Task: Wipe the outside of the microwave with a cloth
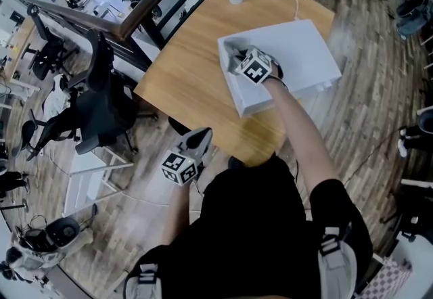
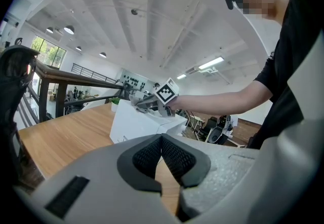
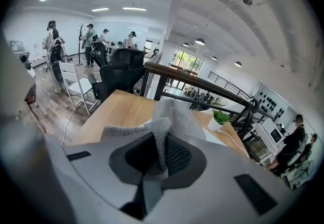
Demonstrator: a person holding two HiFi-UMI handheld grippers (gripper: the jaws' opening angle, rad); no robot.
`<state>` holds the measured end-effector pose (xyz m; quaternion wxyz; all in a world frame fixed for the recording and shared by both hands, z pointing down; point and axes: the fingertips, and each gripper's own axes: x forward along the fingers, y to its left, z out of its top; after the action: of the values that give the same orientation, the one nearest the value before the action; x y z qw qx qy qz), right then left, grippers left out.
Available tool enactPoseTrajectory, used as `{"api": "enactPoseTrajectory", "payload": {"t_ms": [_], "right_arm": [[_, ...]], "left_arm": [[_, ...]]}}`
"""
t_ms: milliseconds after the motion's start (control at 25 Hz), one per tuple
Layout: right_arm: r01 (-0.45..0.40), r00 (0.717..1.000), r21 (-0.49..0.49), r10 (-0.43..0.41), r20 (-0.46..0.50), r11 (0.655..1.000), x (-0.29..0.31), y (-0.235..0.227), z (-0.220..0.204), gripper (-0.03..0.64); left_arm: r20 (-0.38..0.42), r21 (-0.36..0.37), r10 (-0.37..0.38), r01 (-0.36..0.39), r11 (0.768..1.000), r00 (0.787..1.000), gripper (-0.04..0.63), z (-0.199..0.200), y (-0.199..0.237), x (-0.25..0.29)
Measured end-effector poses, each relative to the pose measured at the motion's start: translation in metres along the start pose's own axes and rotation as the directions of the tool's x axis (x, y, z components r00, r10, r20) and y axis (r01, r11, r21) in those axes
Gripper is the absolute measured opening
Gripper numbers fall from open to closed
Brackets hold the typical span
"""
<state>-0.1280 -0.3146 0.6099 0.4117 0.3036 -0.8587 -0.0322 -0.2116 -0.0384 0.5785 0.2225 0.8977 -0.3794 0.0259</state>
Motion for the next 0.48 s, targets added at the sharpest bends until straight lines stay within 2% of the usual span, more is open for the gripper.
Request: {"api": "enactPoseTrajectory", "payload": {"t_ms": [200,360,480], "right_arm": [[-0.032,0.999,0.007,0.032,-0.021,0.999,0.001,0.001,-0.009,0.029],[-0.041,0.999,-0.030,0.041,-0.010,0.999,-0.002,0.002,-0.009,0.029],[-0.021,1.000,-0.047,0.021,-0.013,0.999,-0.006,-0.010,-0.015,0.028]], "left_arm": [[-0.011,0.004,0.006,-0.006,1.000,1.000,0.002,0.000,0.002,-0.003],[-0.011,-0.007,0.035,-0.035,0.999,0.999,0.002,0.003,0.003,0.000],[-0.005,-0.002,0.052,-0.052,0.999,0.999,0.002,0.006,0.001,0.008]]}}
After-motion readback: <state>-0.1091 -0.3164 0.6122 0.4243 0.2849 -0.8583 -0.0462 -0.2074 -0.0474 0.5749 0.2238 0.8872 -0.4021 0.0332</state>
